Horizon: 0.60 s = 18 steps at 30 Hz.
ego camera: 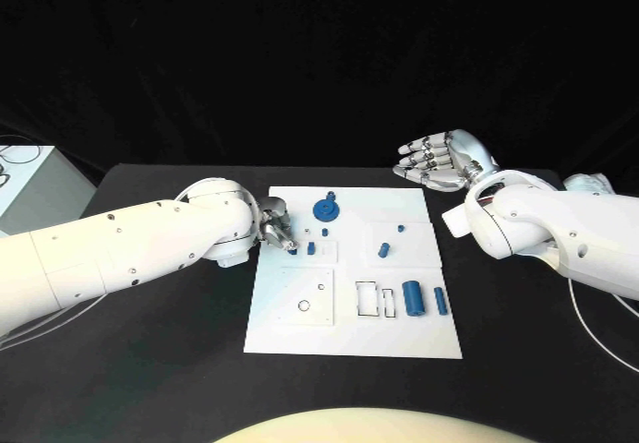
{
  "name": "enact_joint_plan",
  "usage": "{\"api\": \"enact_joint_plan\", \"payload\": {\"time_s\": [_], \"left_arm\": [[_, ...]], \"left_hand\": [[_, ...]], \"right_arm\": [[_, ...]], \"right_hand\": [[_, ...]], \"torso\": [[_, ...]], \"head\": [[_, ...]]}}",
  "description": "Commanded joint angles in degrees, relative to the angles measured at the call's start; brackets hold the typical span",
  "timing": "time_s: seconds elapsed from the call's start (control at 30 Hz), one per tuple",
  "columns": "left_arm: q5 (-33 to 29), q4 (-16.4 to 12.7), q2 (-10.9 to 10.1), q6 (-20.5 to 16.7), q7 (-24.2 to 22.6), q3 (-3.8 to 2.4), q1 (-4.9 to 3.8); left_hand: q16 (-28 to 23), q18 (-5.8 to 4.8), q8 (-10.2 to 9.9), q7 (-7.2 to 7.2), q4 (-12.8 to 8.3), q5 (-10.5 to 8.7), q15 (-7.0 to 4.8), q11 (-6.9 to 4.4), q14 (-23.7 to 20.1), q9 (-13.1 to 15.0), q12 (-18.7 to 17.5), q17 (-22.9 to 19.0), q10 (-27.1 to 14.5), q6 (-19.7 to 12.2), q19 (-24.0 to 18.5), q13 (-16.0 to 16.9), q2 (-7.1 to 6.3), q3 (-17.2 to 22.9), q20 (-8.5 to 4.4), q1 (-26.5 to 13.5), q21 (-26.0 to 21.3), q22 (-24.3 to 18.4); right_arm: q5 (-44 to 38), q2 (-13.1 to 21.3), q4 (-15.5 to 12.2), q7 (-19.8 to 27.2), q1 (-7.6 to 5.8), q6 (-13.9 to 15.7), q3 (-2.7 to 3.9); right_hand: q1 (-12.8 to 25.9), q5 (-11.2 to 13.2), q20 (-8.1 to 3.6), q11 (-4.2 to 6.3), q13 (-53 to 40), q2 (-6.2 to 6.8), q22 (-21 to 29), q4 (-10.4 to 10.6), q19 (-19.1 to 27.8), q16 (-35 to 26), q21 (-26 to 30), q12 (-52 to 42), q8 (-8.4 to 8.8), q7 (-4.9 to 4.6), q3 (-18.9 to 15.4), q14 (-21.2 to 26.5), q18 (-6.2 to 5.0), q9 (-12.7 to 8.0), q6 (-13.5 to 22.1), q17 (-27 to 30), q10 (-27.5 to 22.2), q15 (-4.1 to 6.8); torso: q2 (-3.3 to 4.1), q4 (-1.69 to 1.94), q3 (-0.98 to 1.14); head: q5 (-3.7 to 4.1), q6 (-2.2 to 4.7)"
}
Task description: Assemble the parts on the task board
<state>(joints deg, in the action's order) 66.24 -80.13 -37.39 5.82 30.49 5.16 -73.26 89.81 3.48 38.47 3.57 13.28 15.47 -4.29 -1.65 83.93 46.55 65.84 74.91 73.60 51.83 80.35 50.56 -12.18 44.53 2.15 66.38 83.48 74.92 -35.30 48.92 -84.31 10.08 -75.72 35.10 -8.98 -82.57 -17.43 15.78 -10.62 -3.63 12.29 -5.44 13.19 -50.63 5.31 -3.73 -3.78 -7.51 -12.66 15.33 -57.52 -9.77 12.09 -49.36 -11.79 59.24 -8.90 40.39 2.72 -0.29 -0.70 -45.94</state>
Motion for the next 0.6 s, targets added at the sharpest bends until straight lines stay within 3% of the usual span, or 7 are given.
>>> {"api": "enact_joint_plan", "payload": {"time_s": [0.03, 0.27, 0.6], "left_arm": [[-1.50, 0.11, 0.28, 1.68, -0.16, 0.17, 0.26], [-1.88, 0.31, 0.37, 1.88, -0.21, 0.19, 0.30], [-2.01, 0.53, 0.39, 1.95, -0.23, 0.20, 0.32]], "left_hand": [[0.19, -0.21, 0.07, -1.42, -6.07, -0.44, -0.36, -0.13, 6.07, 5.94, -0.05, 15.09, 0.65, 1.86, 0.26, 0.06, -0.07, 6.41, -0.26, -2.19, 0.00, 1.29], [0.19, -0.21, -0.10, -1.79, -4.68, -0.65, -0.59, -0.38, 6.07, 5.98, 0.03, 15.09, 0.74, 2.25, 0.28, 0.29, -0.37, 4.31, -0.45, -5.52, -0.09, 1.28], [0.19, -0.20, -0.21, -1.89, -4.10, -0.88, -0.66, -0.45, 6.07, 5.94, 0.04, 15.09, 0.71, 2.45, 0.25, 0.33, -0.68, 3.20, -0.53, -6.62, -0.16, 1.22]], "right_arm": [[-0.63, 0.04, -0.13, 0.17, 0.00, -1.09, 0.01], [-0.64, 0.01, -0.05, 0.10, 0.00, -1.23, 0.01], [-0.64, -0.03, -0.01, 0.05, 0.00, -1.33, 0.01]], "right_hand": [[0.16, -0.30, -0.20, -0.05, -0.04, -0.14, 0.05, -0.04, -0.06, -0.34, -0.04, 0.02, 0.16, -1.00, -0.44, -0.31, -0.82, -0.08, -0.50, 0.05, 0.44, 0.00], [0.15, -0.32, -0.19, -0.04, -0.05, -0.19, 0.13, -0.04, -0.02, -0.40, -0.01, 0.01, 0.14, -1.00, -0.47, -0.29, -0.81, -0.09, -0.59, 0.10, 0.55, -0.02], [0.18, -0.34, -0.17, -0.03, -0.05, -0.24, 0.23, 0.00, 0.05, -0.49, 0.02, 0.00, 0.12, -1.02, -0.53, -0.24, -0.80, -0.09, -0.71, 0.18, 0.70, -0.04]], "torso": [[0.03, 0.02, -0.01], [0.00, -0.02, 0.02], [-0.01, 0.02, 0.03]], "head": [[0.07, -0.03], [0.06, -0.16], [0.11, -0.26]]}}
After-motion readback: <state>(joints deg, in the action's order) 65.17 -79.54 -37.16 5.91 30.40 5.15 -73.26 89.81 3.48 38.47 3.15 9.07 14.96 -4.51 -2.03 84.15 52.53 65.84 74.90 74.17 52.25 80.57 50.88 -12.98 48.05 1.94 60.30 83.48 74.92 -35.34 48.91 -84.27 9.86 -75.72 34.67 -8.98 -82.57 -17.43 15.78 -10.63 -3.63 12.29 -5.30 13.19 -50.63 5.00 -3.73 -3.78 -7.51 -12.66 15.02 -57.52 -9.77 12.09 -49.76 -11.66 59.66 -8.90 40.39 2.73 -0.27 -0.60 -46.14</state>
